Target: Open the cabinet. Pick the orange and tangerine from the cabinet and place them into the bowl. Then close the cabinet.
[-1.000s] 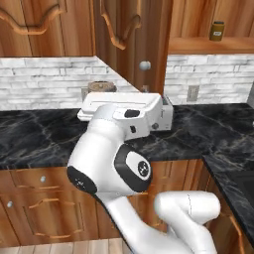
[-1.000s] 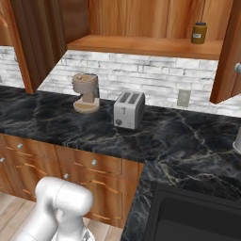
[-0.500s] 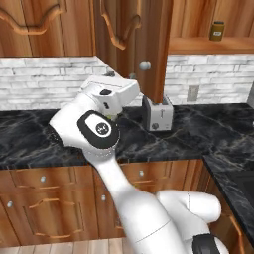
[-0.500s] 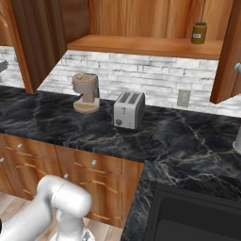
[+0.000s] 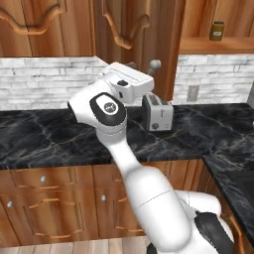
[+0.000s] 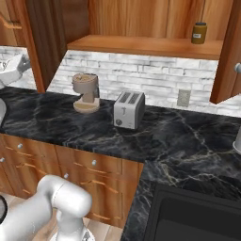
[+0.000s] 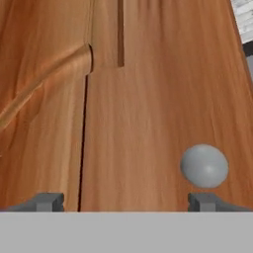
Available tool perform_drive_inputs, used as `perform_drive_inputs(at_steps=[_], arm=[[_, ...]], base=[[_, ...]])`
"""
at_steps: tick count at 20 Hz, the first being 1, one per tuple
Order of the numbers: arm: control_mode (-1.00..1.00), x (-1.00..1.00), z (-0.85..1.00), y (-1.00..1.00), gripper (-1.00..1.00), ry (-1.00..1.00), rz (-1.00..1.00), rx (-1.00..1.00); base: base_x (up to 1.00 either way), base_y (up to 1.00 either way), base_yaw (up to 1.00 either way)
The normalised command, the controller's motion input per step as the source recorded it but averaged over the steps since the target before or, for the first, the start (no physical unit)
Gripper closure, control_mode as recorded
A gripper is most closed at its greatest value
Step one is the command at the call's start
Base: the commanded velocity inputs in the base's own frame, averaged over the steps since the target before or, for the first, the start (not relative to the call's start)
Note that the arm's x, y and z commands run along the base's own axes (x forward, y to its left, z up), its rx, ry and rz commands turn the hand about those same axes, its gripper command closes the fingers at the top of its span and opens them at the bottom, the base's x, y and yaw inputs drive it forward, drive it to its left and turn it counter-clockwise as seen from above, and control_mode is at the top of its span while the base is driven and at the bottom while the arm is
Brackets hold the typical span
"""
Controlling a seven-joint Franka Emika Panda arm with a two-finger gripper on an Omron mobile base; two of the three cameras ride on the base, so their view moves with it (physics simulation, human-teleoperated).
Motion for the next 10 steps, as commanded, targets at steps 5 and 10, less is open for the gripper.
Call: perform_drive_inputs(at_steps=[5, 10], arm=[[-1.00, 0.00, 0.00, -0.95, -1.00, -0.24, 0.00, 0.14], [-1.00, 0.59, -0.01, -0.95, -1.00, -0.14, 0.02, 0.16]], base=[[0.00, 0.00, 0.00], [0.00, 0.00, 0.00]])
